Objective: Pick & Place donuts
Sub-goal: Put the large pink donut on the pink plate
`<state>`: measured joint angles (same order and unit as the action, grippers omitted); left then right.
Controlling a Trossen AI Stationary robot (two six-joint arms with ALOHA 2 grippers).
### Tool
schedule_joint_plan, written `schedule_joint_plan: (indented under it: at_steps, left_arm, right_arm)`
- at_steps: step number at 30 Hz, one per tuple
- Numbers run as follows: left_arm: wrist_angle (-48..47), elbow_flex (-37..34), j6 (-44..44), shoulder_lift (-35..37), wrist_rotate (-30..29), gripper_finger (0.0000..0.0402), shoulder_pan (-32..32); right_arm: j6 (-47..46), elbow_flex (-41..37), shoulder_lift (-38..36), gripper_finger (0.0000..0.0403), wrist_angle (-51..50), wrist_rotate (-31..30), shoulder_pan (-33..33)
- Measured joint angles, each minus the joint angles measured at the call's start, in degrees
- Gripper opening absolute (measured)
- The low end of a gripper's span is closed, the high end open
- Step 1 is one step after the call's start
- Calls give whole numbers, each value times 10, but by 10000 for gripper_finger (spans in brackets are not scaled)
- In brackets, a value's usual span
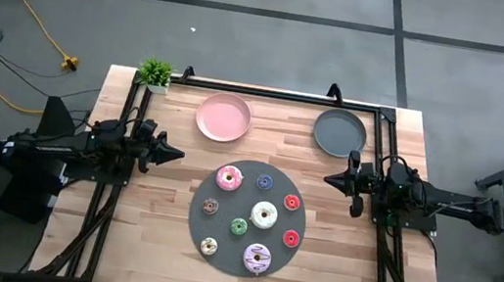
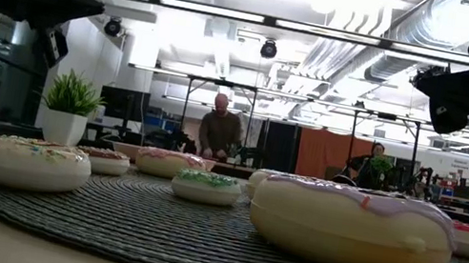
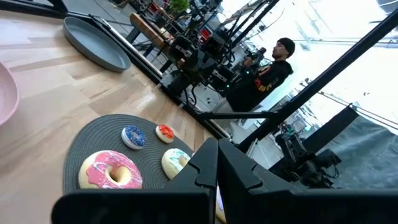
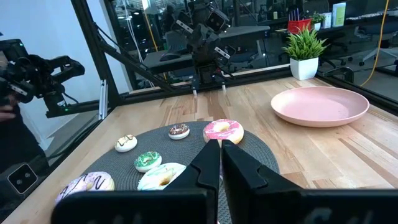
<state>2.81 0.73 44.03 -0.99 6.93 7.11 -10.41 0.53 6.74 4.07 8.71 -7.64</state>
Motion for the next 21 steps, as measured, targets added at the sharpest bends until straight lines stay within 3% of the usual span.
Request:
schedule_joint_plan:
  at_steps: [10, 15, 21]
  left_arm:
    - [7, 0, 1, 0, -20, 1, 0]
    - [6, 0, 24, 0, 0, 1, 0]
    - [5, 0, 28, 0, -30, 1, 0]
  right_arm:
    - [0, 0, 0, 3, 0, 0, 0]
    - [0, 0, 0, 4, 0, 0, 0]
    - [0, 0, 0, 2, 0, 0, 0]
